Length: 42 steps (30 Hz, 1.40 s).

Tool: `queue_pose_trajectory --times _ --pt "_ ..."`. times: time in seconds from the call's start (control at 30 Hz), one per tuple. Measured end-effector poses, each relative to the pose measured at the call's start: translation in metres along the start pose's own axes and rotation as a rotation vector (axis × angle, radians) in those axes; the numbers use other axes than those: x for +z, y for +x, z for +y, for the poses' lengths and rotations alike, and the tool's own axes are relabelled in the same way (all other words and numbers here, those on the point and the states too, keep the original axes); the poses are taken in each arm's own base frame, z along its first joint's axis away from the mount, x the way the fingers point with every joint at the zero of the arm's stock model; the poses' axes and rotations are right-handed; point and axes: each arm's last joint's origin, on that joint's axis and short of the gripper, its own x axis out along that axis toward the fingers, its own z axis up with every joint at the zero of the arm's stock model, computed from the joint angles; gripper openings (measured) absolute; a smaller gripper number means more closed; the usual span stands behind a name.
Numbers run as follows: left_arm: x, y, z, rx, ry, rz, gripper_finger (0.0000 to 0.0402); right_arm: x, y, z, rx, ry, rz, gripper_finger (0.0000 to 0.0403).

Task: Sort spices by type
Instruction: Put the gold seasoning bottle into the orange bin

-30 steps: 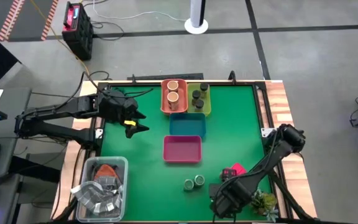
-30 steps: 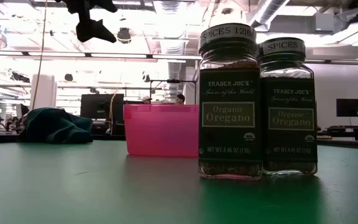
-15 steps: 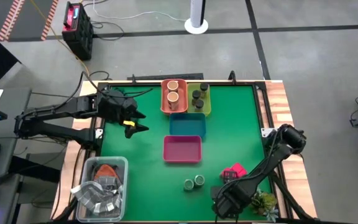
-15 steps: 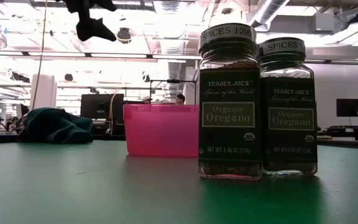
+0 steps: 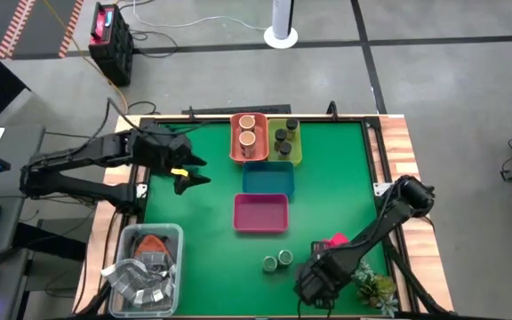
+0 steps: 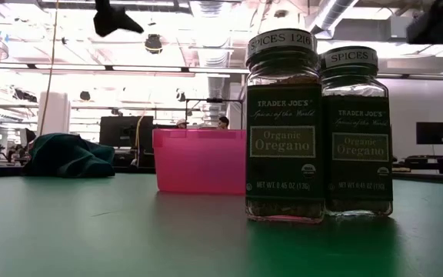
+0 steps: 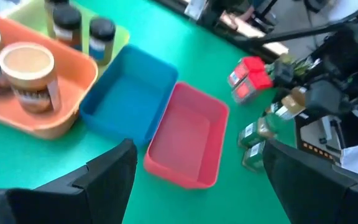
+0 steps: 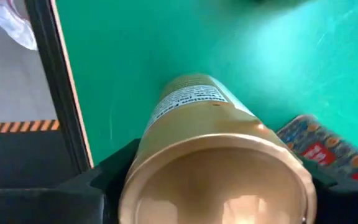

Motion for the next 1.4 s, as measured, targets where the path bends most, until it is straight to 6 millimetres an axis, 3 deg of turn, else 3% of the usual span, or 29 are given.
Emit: queue_pose_trajectory --times 0.3,0.57,0.73,0.87,1.1,1.27,1.4 --pt "0.016 -0.017 -0.006 0.058 0.066 -0.059 0.0329 0.020 -0.042 -0.021 -0.033 -0.036 0.025 0.0302" --pt "0.018 -0.018 0.000 0.088 0.042 -0.072 0.0329 0.029 -0.094 -0.063 -0.115 0.005 -0.050 0.0302" --pt "0.019 -0.018 0.002 0.119 0.034 -0.079 0.0329 0.034 -0.121 -0.105 -0.277 0.074 -0.163 0.0302" --pt "0.017 -0.016 0.007 0.250 0.043 -0.110 0.0329 0.052 -0.131 -0.145 -0.392 0.134 -0.267 0.0302" --pt "0.001 -0.001 0.018 0.345 0.047 -0.057 0.0329 0.099 -0.137 -0.219 -0.402 0.195 -0.481 0.0320" --pt "-0.001 0.001 0.020 0.332 0.058 -0.038 0.0329 0.115 -0.146 -0.262 -0.373 0.219 -0.606 0.0305" --pt "0.001 0.001 0.023 0.346 0.079 -0.047 0.0329 0.124 -0.143 -0.293 -0.378 0.254 -0.638 0.0308"
